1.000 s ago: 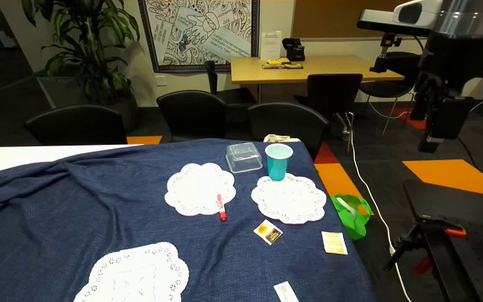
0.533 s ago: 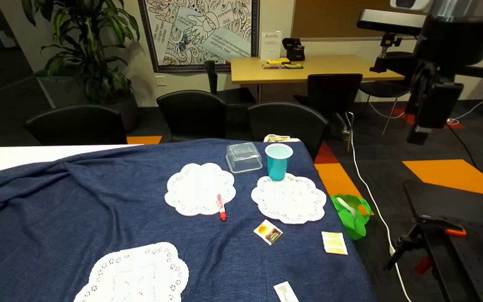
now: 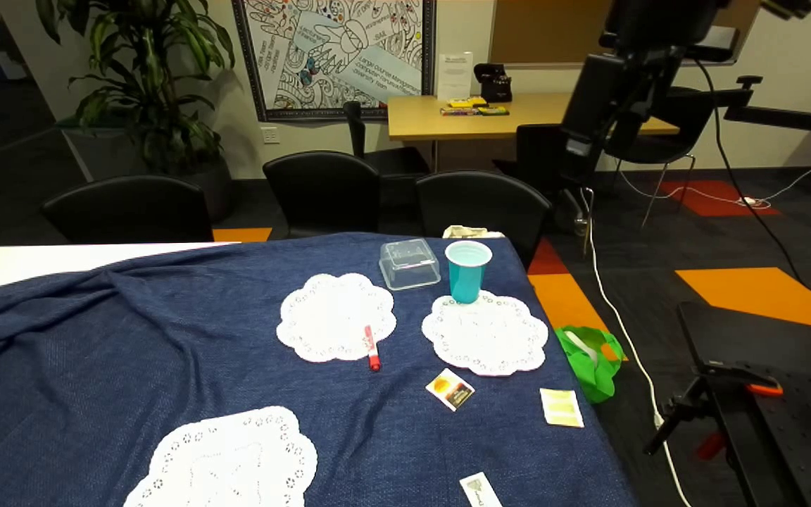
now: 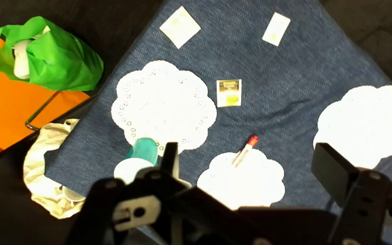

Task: Put the marker in the cup

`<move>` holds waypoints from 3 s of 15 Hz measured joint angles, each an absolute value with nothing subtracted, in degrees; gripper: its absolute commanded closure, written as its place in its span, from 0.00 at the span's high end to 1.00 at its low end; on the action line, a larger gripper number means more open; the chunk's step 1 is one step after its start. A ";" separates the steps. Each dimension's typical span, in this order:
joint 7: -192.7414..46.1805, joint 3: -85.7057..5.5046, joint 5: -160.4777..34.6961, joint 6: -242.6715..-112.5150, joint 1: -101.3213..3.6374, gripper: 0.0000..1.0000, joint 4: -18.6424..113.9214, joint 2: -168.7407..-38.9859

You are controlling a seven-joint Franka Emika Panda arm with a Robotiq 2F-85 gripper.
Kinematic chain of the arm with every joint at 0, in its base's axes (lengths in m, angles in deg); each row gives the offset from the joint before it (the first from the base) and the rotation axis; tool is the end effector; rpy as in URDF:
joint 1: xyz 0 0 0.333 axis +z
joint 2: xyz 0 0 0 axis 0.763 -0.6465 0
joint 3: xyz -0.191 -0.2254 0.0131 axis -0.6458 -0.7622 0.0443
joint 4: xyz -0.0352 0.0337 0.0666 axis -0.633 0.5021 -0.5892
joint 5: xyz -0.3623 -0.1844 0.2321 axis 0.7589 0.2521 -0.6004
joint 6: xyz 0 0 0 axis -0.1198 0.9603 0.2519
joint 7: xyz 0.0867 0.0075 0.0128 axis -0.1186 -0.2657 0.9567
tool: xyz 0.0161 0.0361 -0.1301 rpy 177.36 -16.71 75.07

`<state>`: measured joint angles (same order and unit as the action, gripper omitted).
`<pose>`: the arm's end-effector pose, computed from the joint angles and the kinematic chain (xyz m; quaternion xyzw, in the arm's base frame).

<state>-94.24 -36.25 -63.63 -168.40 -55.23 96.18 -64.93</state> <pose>0.5082 -0.0522 0.3659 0.9640 -0.2584 0.0620 0.0052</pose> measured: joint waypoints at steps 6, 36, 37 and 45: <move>-109.74 -35.57 -61.53 -176.52 -56.82 1.00 86.48 -78.28; -126.47 -42.47 -62.15 -191.48 -50.64 1.00 64.76 -118.03; -126.42 -42.78 -62.46 -191.48 -50.60 1.00 63.10 -119.70; -126.54 -47.18 -62.49 -196.00 -46.95 1.00 52.42 -132.20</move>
<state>-126.54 -47.18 -62.49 -196.00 -46.95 52.42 -132.20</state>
